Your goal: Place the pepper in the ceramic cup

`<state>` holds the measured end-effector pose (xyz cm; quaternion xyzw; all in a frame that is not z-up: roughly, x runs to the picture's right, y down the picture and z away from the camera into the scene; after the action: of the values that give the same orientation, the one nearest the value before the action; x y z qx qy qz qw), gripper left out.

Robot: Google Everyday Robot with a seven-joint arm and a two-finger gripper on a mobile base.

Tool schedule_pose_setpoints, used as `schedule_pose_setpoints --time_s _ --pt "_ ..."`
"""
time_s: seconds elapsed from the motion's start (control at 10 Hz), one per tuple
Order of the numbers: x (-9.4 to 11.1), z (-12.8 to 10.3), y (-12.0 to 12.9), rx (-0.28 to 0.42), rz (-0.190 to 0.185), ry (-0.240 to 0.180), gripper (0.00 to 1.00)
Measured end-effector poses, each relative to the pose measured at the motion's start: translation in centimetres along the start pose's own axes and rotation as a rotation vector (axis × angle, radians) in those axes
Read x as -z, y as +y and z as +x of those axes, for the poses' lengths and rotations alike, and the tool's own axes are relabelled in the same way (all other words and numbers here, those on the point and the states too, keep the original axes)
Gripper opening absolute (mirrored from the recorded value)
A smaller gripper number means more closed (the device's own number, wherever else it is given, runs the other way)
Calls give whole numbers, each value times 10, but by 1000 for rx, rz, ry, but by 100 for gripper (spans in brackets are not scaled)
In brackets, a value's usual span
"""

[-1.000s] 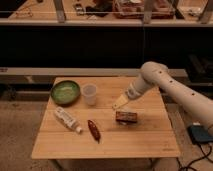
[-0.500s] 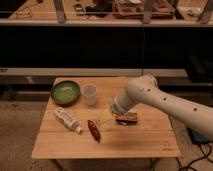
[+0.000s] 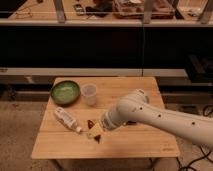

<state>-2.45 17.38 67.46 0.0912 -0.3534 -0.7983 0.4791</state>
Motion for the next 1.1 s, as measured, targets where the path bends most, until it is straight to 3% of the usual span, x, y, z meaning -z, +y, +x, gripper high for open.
schedule_pose_setpoints --time_s 0.2,0.3,0.6,0.8,1.1 --pt "-4 1 -1 9 6 10 80" --pt "-16 13 -4 55 4 44 80" --pt "-44 38 0 135 -25 88 80" --pt "-58 40 11 145 -52 82 80" --pt "-85 24 37 148 -113 53 80"
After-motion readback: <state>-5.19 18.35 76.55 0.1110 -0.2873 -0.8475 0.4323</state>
